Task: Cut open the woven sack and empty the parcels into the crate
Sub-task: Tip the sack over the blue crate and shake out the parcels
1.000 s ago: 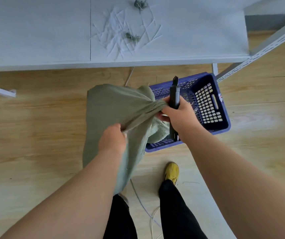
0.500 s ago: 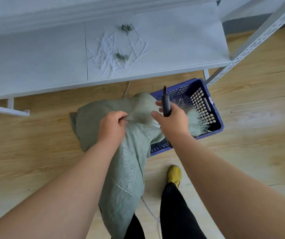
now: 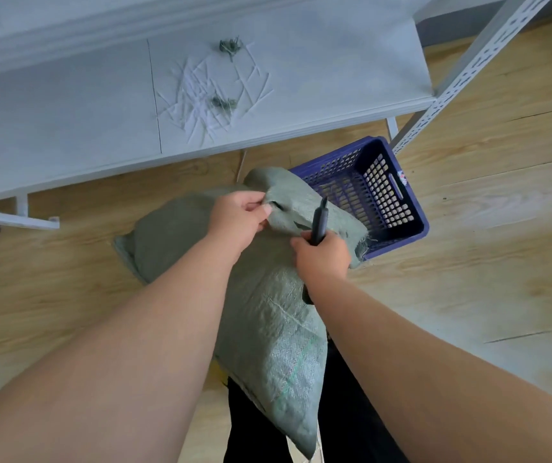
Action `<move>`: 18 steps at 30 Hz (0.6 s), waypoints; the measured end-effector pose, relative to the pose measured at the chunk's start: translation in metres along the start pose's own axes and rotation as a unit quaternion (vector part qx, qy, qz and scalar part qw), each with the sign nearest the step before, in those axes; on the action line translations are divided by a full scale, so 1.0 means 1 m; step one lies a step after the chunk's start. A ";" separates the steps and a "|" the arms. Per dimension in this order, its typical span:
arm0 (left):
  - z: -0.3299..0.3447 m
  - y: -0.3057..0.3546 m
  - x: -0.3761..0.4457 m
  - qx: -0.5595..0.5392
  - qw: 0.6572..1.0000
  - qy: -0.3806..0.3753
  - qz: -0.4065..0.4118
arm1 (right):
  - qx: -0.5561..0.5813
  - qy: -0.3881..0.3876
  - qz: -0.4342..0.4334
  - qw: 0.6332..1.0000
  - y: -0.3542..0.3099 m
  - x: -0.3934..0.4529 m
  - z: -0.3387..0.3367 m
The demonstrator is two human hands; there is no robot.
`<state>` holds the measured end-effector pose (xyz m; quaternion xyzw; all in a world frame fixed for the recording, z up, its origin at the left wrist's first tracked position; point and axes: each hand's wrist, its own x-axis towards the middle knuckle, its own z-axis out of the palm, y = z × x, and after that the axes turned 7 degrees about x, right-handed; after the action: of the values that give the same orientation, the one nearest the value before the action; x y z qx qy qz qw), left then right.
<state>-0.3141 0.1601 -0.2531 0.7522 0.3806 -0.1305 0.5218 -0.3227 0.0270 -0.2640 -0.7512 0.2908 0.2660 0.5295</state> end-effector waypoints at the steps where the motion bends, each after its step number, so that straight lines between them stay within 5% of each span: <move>1: -0.003 -0.012 -0.003 0.016 1.000 0.019 -0.003 | 0.015 0.006 0.004 1.000 -0.002 0.002 -0.001; 5: -0.004 -0.074 -0.024 0.170 0.975 0.109 -0.092 | 0.053 0.025 0.024 0.998 -0.013 0.011 -0.003; 9: -0.002 -0.119 -0.054 0.276 0.900 0.094 -0.325 | 0.117 0.038 0.069 0.990 -0.026 0.017 -0.003; 13: -0.003 -0.143 -0.066 0.078 0.877 -0.036 -0.472 | 0.132 0.038 0.088 0.987 -0.036 0.025 -0.005; 18: 0.001 -0.153 -0.068 -0.068 0.876 -0.055 -0.474 | 0.143 0.047 0.086 0.985 -0.044 0.040 -0.015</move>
<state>-0.4683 0.1544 -0.3178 0.4363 0.6699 -0.3776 0.4672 -0.2619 0.0187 -0.2602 -0.6515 0.4142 0.2306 0.5923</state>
